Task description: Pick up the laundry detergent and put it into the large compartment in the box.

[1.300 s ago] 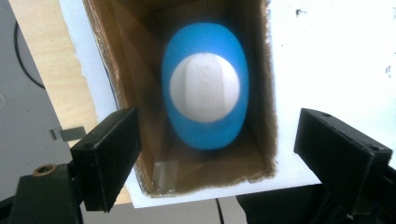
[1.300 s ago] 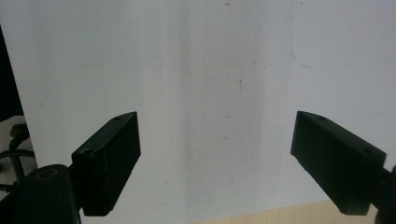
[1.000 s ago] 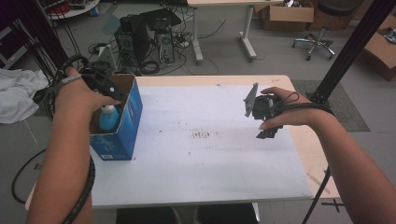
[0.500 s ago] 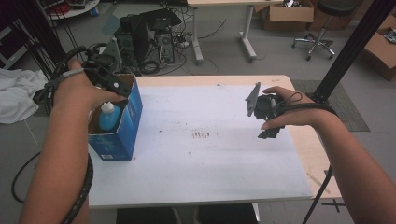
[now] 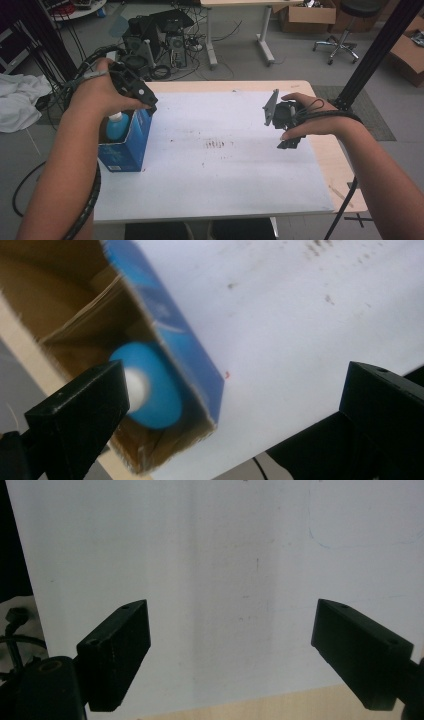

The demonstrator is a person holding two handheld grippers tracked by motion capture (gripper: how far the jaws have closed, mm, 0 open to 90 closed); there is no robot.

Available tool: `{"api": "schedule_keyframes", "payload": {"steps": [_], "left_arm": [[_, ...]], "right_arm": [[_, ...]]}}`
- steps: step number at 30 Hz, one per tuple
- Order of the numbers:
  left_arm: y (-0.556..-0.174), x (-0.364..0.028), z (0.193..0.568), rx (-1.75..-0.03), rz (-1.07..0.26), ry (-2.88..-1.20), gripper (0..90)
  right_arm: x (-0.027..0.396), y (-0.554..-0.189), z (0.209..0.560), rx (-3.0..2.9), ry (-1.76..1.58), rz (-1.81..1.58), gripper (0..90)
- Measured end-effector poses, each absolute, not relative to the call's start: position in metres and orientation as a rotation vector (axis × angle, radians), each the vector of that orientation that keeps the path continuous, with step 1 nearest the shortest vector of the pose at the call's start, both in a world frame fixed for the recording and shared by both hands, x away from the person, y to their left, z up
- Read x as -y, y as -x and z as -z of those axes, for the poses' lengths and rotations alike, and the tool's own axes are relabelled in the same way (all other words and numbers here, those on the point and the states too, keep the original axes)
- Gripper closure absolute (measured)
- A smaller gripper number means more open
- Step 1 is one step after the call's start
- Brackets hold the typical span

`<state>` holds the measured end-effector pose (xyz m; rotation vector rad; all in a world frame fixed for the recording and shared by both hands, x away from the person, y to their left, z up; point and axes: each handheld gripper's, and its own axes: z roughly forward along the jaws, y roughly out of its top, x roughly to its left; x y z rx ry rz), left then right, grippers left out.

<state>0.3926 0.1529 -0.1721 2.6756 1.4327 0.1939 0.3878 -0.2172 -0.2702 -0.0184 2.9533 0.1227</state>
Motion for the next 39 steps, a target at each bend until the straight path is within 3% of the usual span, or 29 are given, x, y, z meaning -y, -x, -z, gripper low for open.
{"api": "schedule_keyframes", "payload": {"steps": [19, 20, 24, 39], "left_arm": [[-0.375, -0.073, 0.184, -0.617, -0.100, -2.993, 0.1], [-0.371, -0.067, 0.185, -0.497, -0.091, -3.019, 0.1], [-0.364, -0.057, 0.189, -0.304, -0.059, -3.063, 0.1], [-0.354, -0.042, 0.206, -0.139, -0.003, -3.136, 0.1]], "right_arm": [[0.205, -0.383, 0.263, -2.957, 0.042, -0.075, 16.1], [0.205, -0.384, 0.263, -2.958, 0.038, -0.072, 16.0], [0.209, -0.384, 0.262, -2.963, 0.023, -0.067, 16.1], [0.218, -0.390, 0.264, -2.974, -0.038, -0.053, 16.0]]}}
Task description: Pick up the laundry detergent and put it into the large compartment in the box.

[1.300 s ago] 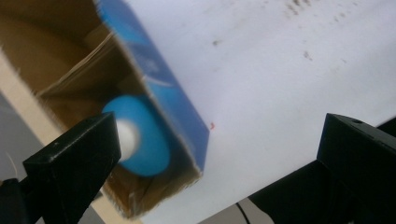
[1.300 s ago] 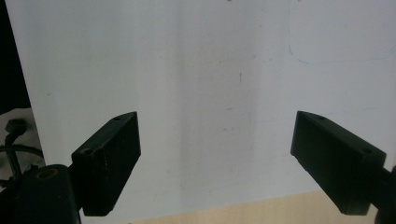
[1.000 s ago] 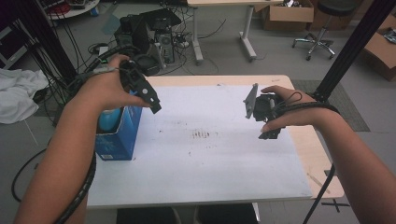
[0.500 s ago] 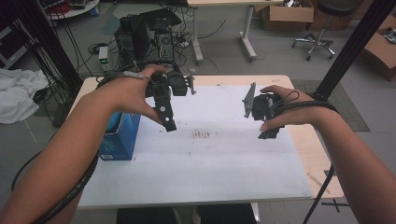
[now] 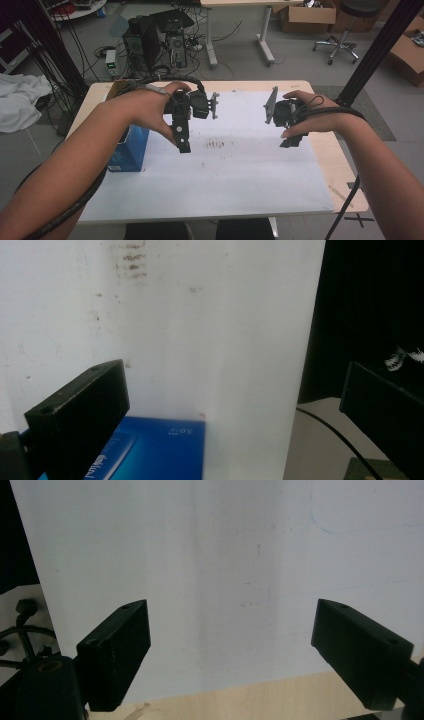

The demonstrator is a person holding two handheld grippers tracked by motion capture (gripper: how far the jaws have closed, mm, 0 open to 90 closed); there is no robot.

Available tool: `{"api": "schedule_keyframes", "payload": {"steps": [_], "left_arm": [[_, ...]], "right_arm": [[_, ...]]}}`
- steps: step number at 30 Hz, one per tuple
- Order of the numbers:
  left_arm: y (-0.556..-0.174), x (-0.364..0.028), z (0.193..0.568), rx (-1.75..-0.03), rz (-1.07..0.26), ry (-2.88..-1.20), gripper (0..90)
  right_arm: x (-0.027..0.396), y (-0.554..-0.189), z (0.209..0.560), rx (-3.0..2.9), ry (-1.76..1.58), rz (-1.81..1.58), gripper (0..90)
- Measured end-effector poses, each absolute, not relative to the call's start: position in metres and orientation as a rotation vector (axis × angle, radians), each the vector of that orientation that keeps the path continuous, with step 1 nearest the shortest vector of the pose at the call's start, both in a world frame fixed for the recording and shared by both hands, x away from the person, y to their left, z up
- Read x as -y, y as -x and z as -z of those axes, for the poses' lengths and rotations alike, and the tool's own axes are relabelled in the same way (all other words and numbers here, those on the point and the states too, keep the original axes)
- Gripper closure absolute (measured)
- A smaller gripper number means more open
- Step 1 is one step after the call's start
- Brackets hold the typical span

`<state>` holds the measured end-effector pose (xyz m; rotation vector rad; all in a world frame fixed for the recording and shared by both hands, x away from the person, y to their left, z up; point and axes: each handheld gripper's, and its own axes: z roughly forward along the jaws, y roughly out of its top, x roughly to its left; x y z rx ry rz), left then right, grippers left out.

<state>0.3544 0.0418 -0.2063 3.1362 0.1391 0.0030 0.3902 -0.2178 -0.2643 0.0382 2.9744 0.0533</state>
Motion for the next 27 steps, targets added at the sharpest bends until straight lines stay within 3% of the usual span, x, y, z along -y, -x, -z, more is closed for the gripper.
{"api": "schedule_keyframes", "payload": {"steps": [27], "left_arm": [[-0.360, -0.049, 0.206, -0.158, 0.007, -3.097, 0.1]], "right_arm": [[0.207, -0.395, 0.267, -2.978, -0.020, -0.062, 16.1]]}}
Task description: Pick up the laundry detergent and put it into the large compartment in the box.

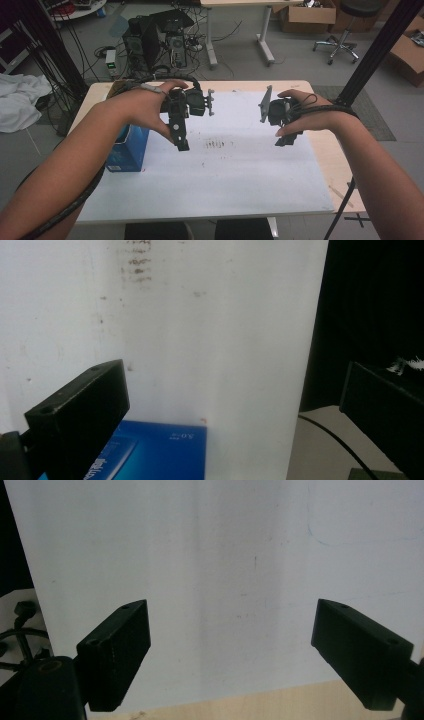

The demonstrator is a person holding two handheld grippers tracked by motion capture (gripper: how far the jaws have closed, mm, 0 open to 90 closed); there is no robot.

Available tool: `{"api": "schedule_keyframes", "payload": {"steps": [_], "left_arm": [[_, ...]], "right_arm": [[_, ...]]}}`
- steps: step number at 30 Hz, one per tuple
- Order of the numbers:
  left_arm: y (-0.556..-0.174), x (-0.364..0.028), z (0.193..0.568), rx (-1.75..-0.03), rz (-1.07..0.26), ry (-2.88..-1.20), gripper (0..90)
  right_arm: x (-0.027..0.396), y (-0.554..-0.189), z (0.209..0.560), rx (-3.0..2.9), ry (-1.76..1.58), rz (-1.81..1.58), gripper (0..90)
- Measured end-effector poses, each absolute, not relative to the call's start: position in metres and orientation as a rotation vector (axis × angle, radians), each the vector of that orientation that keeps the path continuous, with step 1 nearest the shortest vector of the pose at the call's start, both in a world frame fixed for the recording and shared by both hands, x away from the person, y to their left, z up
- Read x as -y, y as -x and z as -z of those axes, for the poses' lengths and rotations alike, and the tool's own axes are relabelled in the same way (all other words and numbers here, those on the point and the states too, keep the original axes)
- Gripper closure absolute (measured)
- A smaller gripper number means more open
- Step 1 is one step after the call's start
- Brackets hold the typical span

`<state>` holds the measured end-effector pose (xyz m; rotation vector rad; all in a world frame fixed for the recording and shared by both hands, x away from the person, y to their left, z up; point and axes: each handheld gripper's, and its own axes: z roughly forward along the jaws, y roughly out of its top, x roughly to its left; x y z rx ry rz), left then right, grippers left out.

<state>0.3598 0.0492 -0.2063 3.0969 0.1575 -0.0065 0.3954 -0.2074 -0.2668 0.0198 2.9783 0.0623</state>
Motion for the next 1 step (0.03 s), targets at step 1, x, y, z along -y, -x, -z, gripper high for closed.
{"api": "schedule_keyframes", "payload": {"steps": [1], "left_arm": [[-0.3598, -0.0492, 0.2063, -0.158, 0.007, -3.097, 0.1]], "right_arm": [[0.2074, -0.3952, 0.2669, -2.978, -0.019, -0.064, 16.0]]}}
